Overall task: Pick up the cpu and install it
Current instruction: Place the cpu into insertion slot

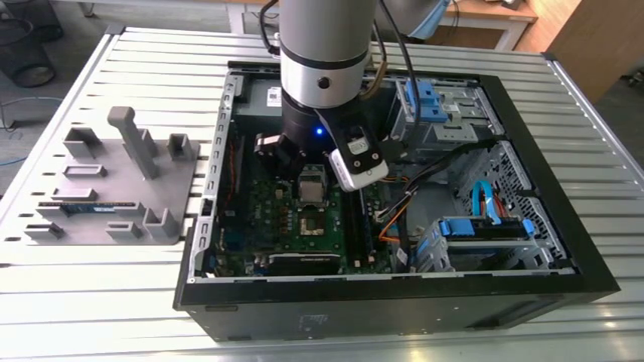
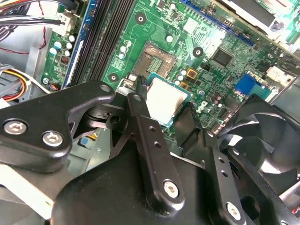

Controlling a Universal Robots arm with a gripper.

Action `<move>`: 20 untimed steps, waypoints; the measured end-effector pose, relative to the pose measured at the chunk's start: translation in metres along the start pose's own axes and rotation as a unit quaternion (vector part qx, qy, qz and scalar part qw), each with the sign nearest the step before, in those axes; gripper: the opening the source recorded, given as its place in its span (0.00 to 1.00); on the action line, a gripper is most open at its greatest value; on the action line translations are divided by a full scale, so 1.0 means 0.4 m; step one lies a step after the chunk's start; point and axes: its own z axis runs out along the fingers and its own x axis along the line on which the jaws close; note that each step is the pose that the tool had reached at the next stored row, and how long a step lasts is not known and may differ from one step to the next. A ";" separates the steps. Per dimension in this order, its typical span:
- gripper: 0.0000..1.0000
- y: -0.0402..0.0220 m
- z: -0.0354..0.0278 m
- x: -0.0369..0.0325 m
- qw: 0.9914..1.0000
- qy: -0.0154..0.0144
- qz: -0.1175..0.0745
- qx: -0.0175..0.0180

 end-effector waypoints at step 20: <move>0.47 0.000 0.003 0.000 1.000 0.000 0.000 0.010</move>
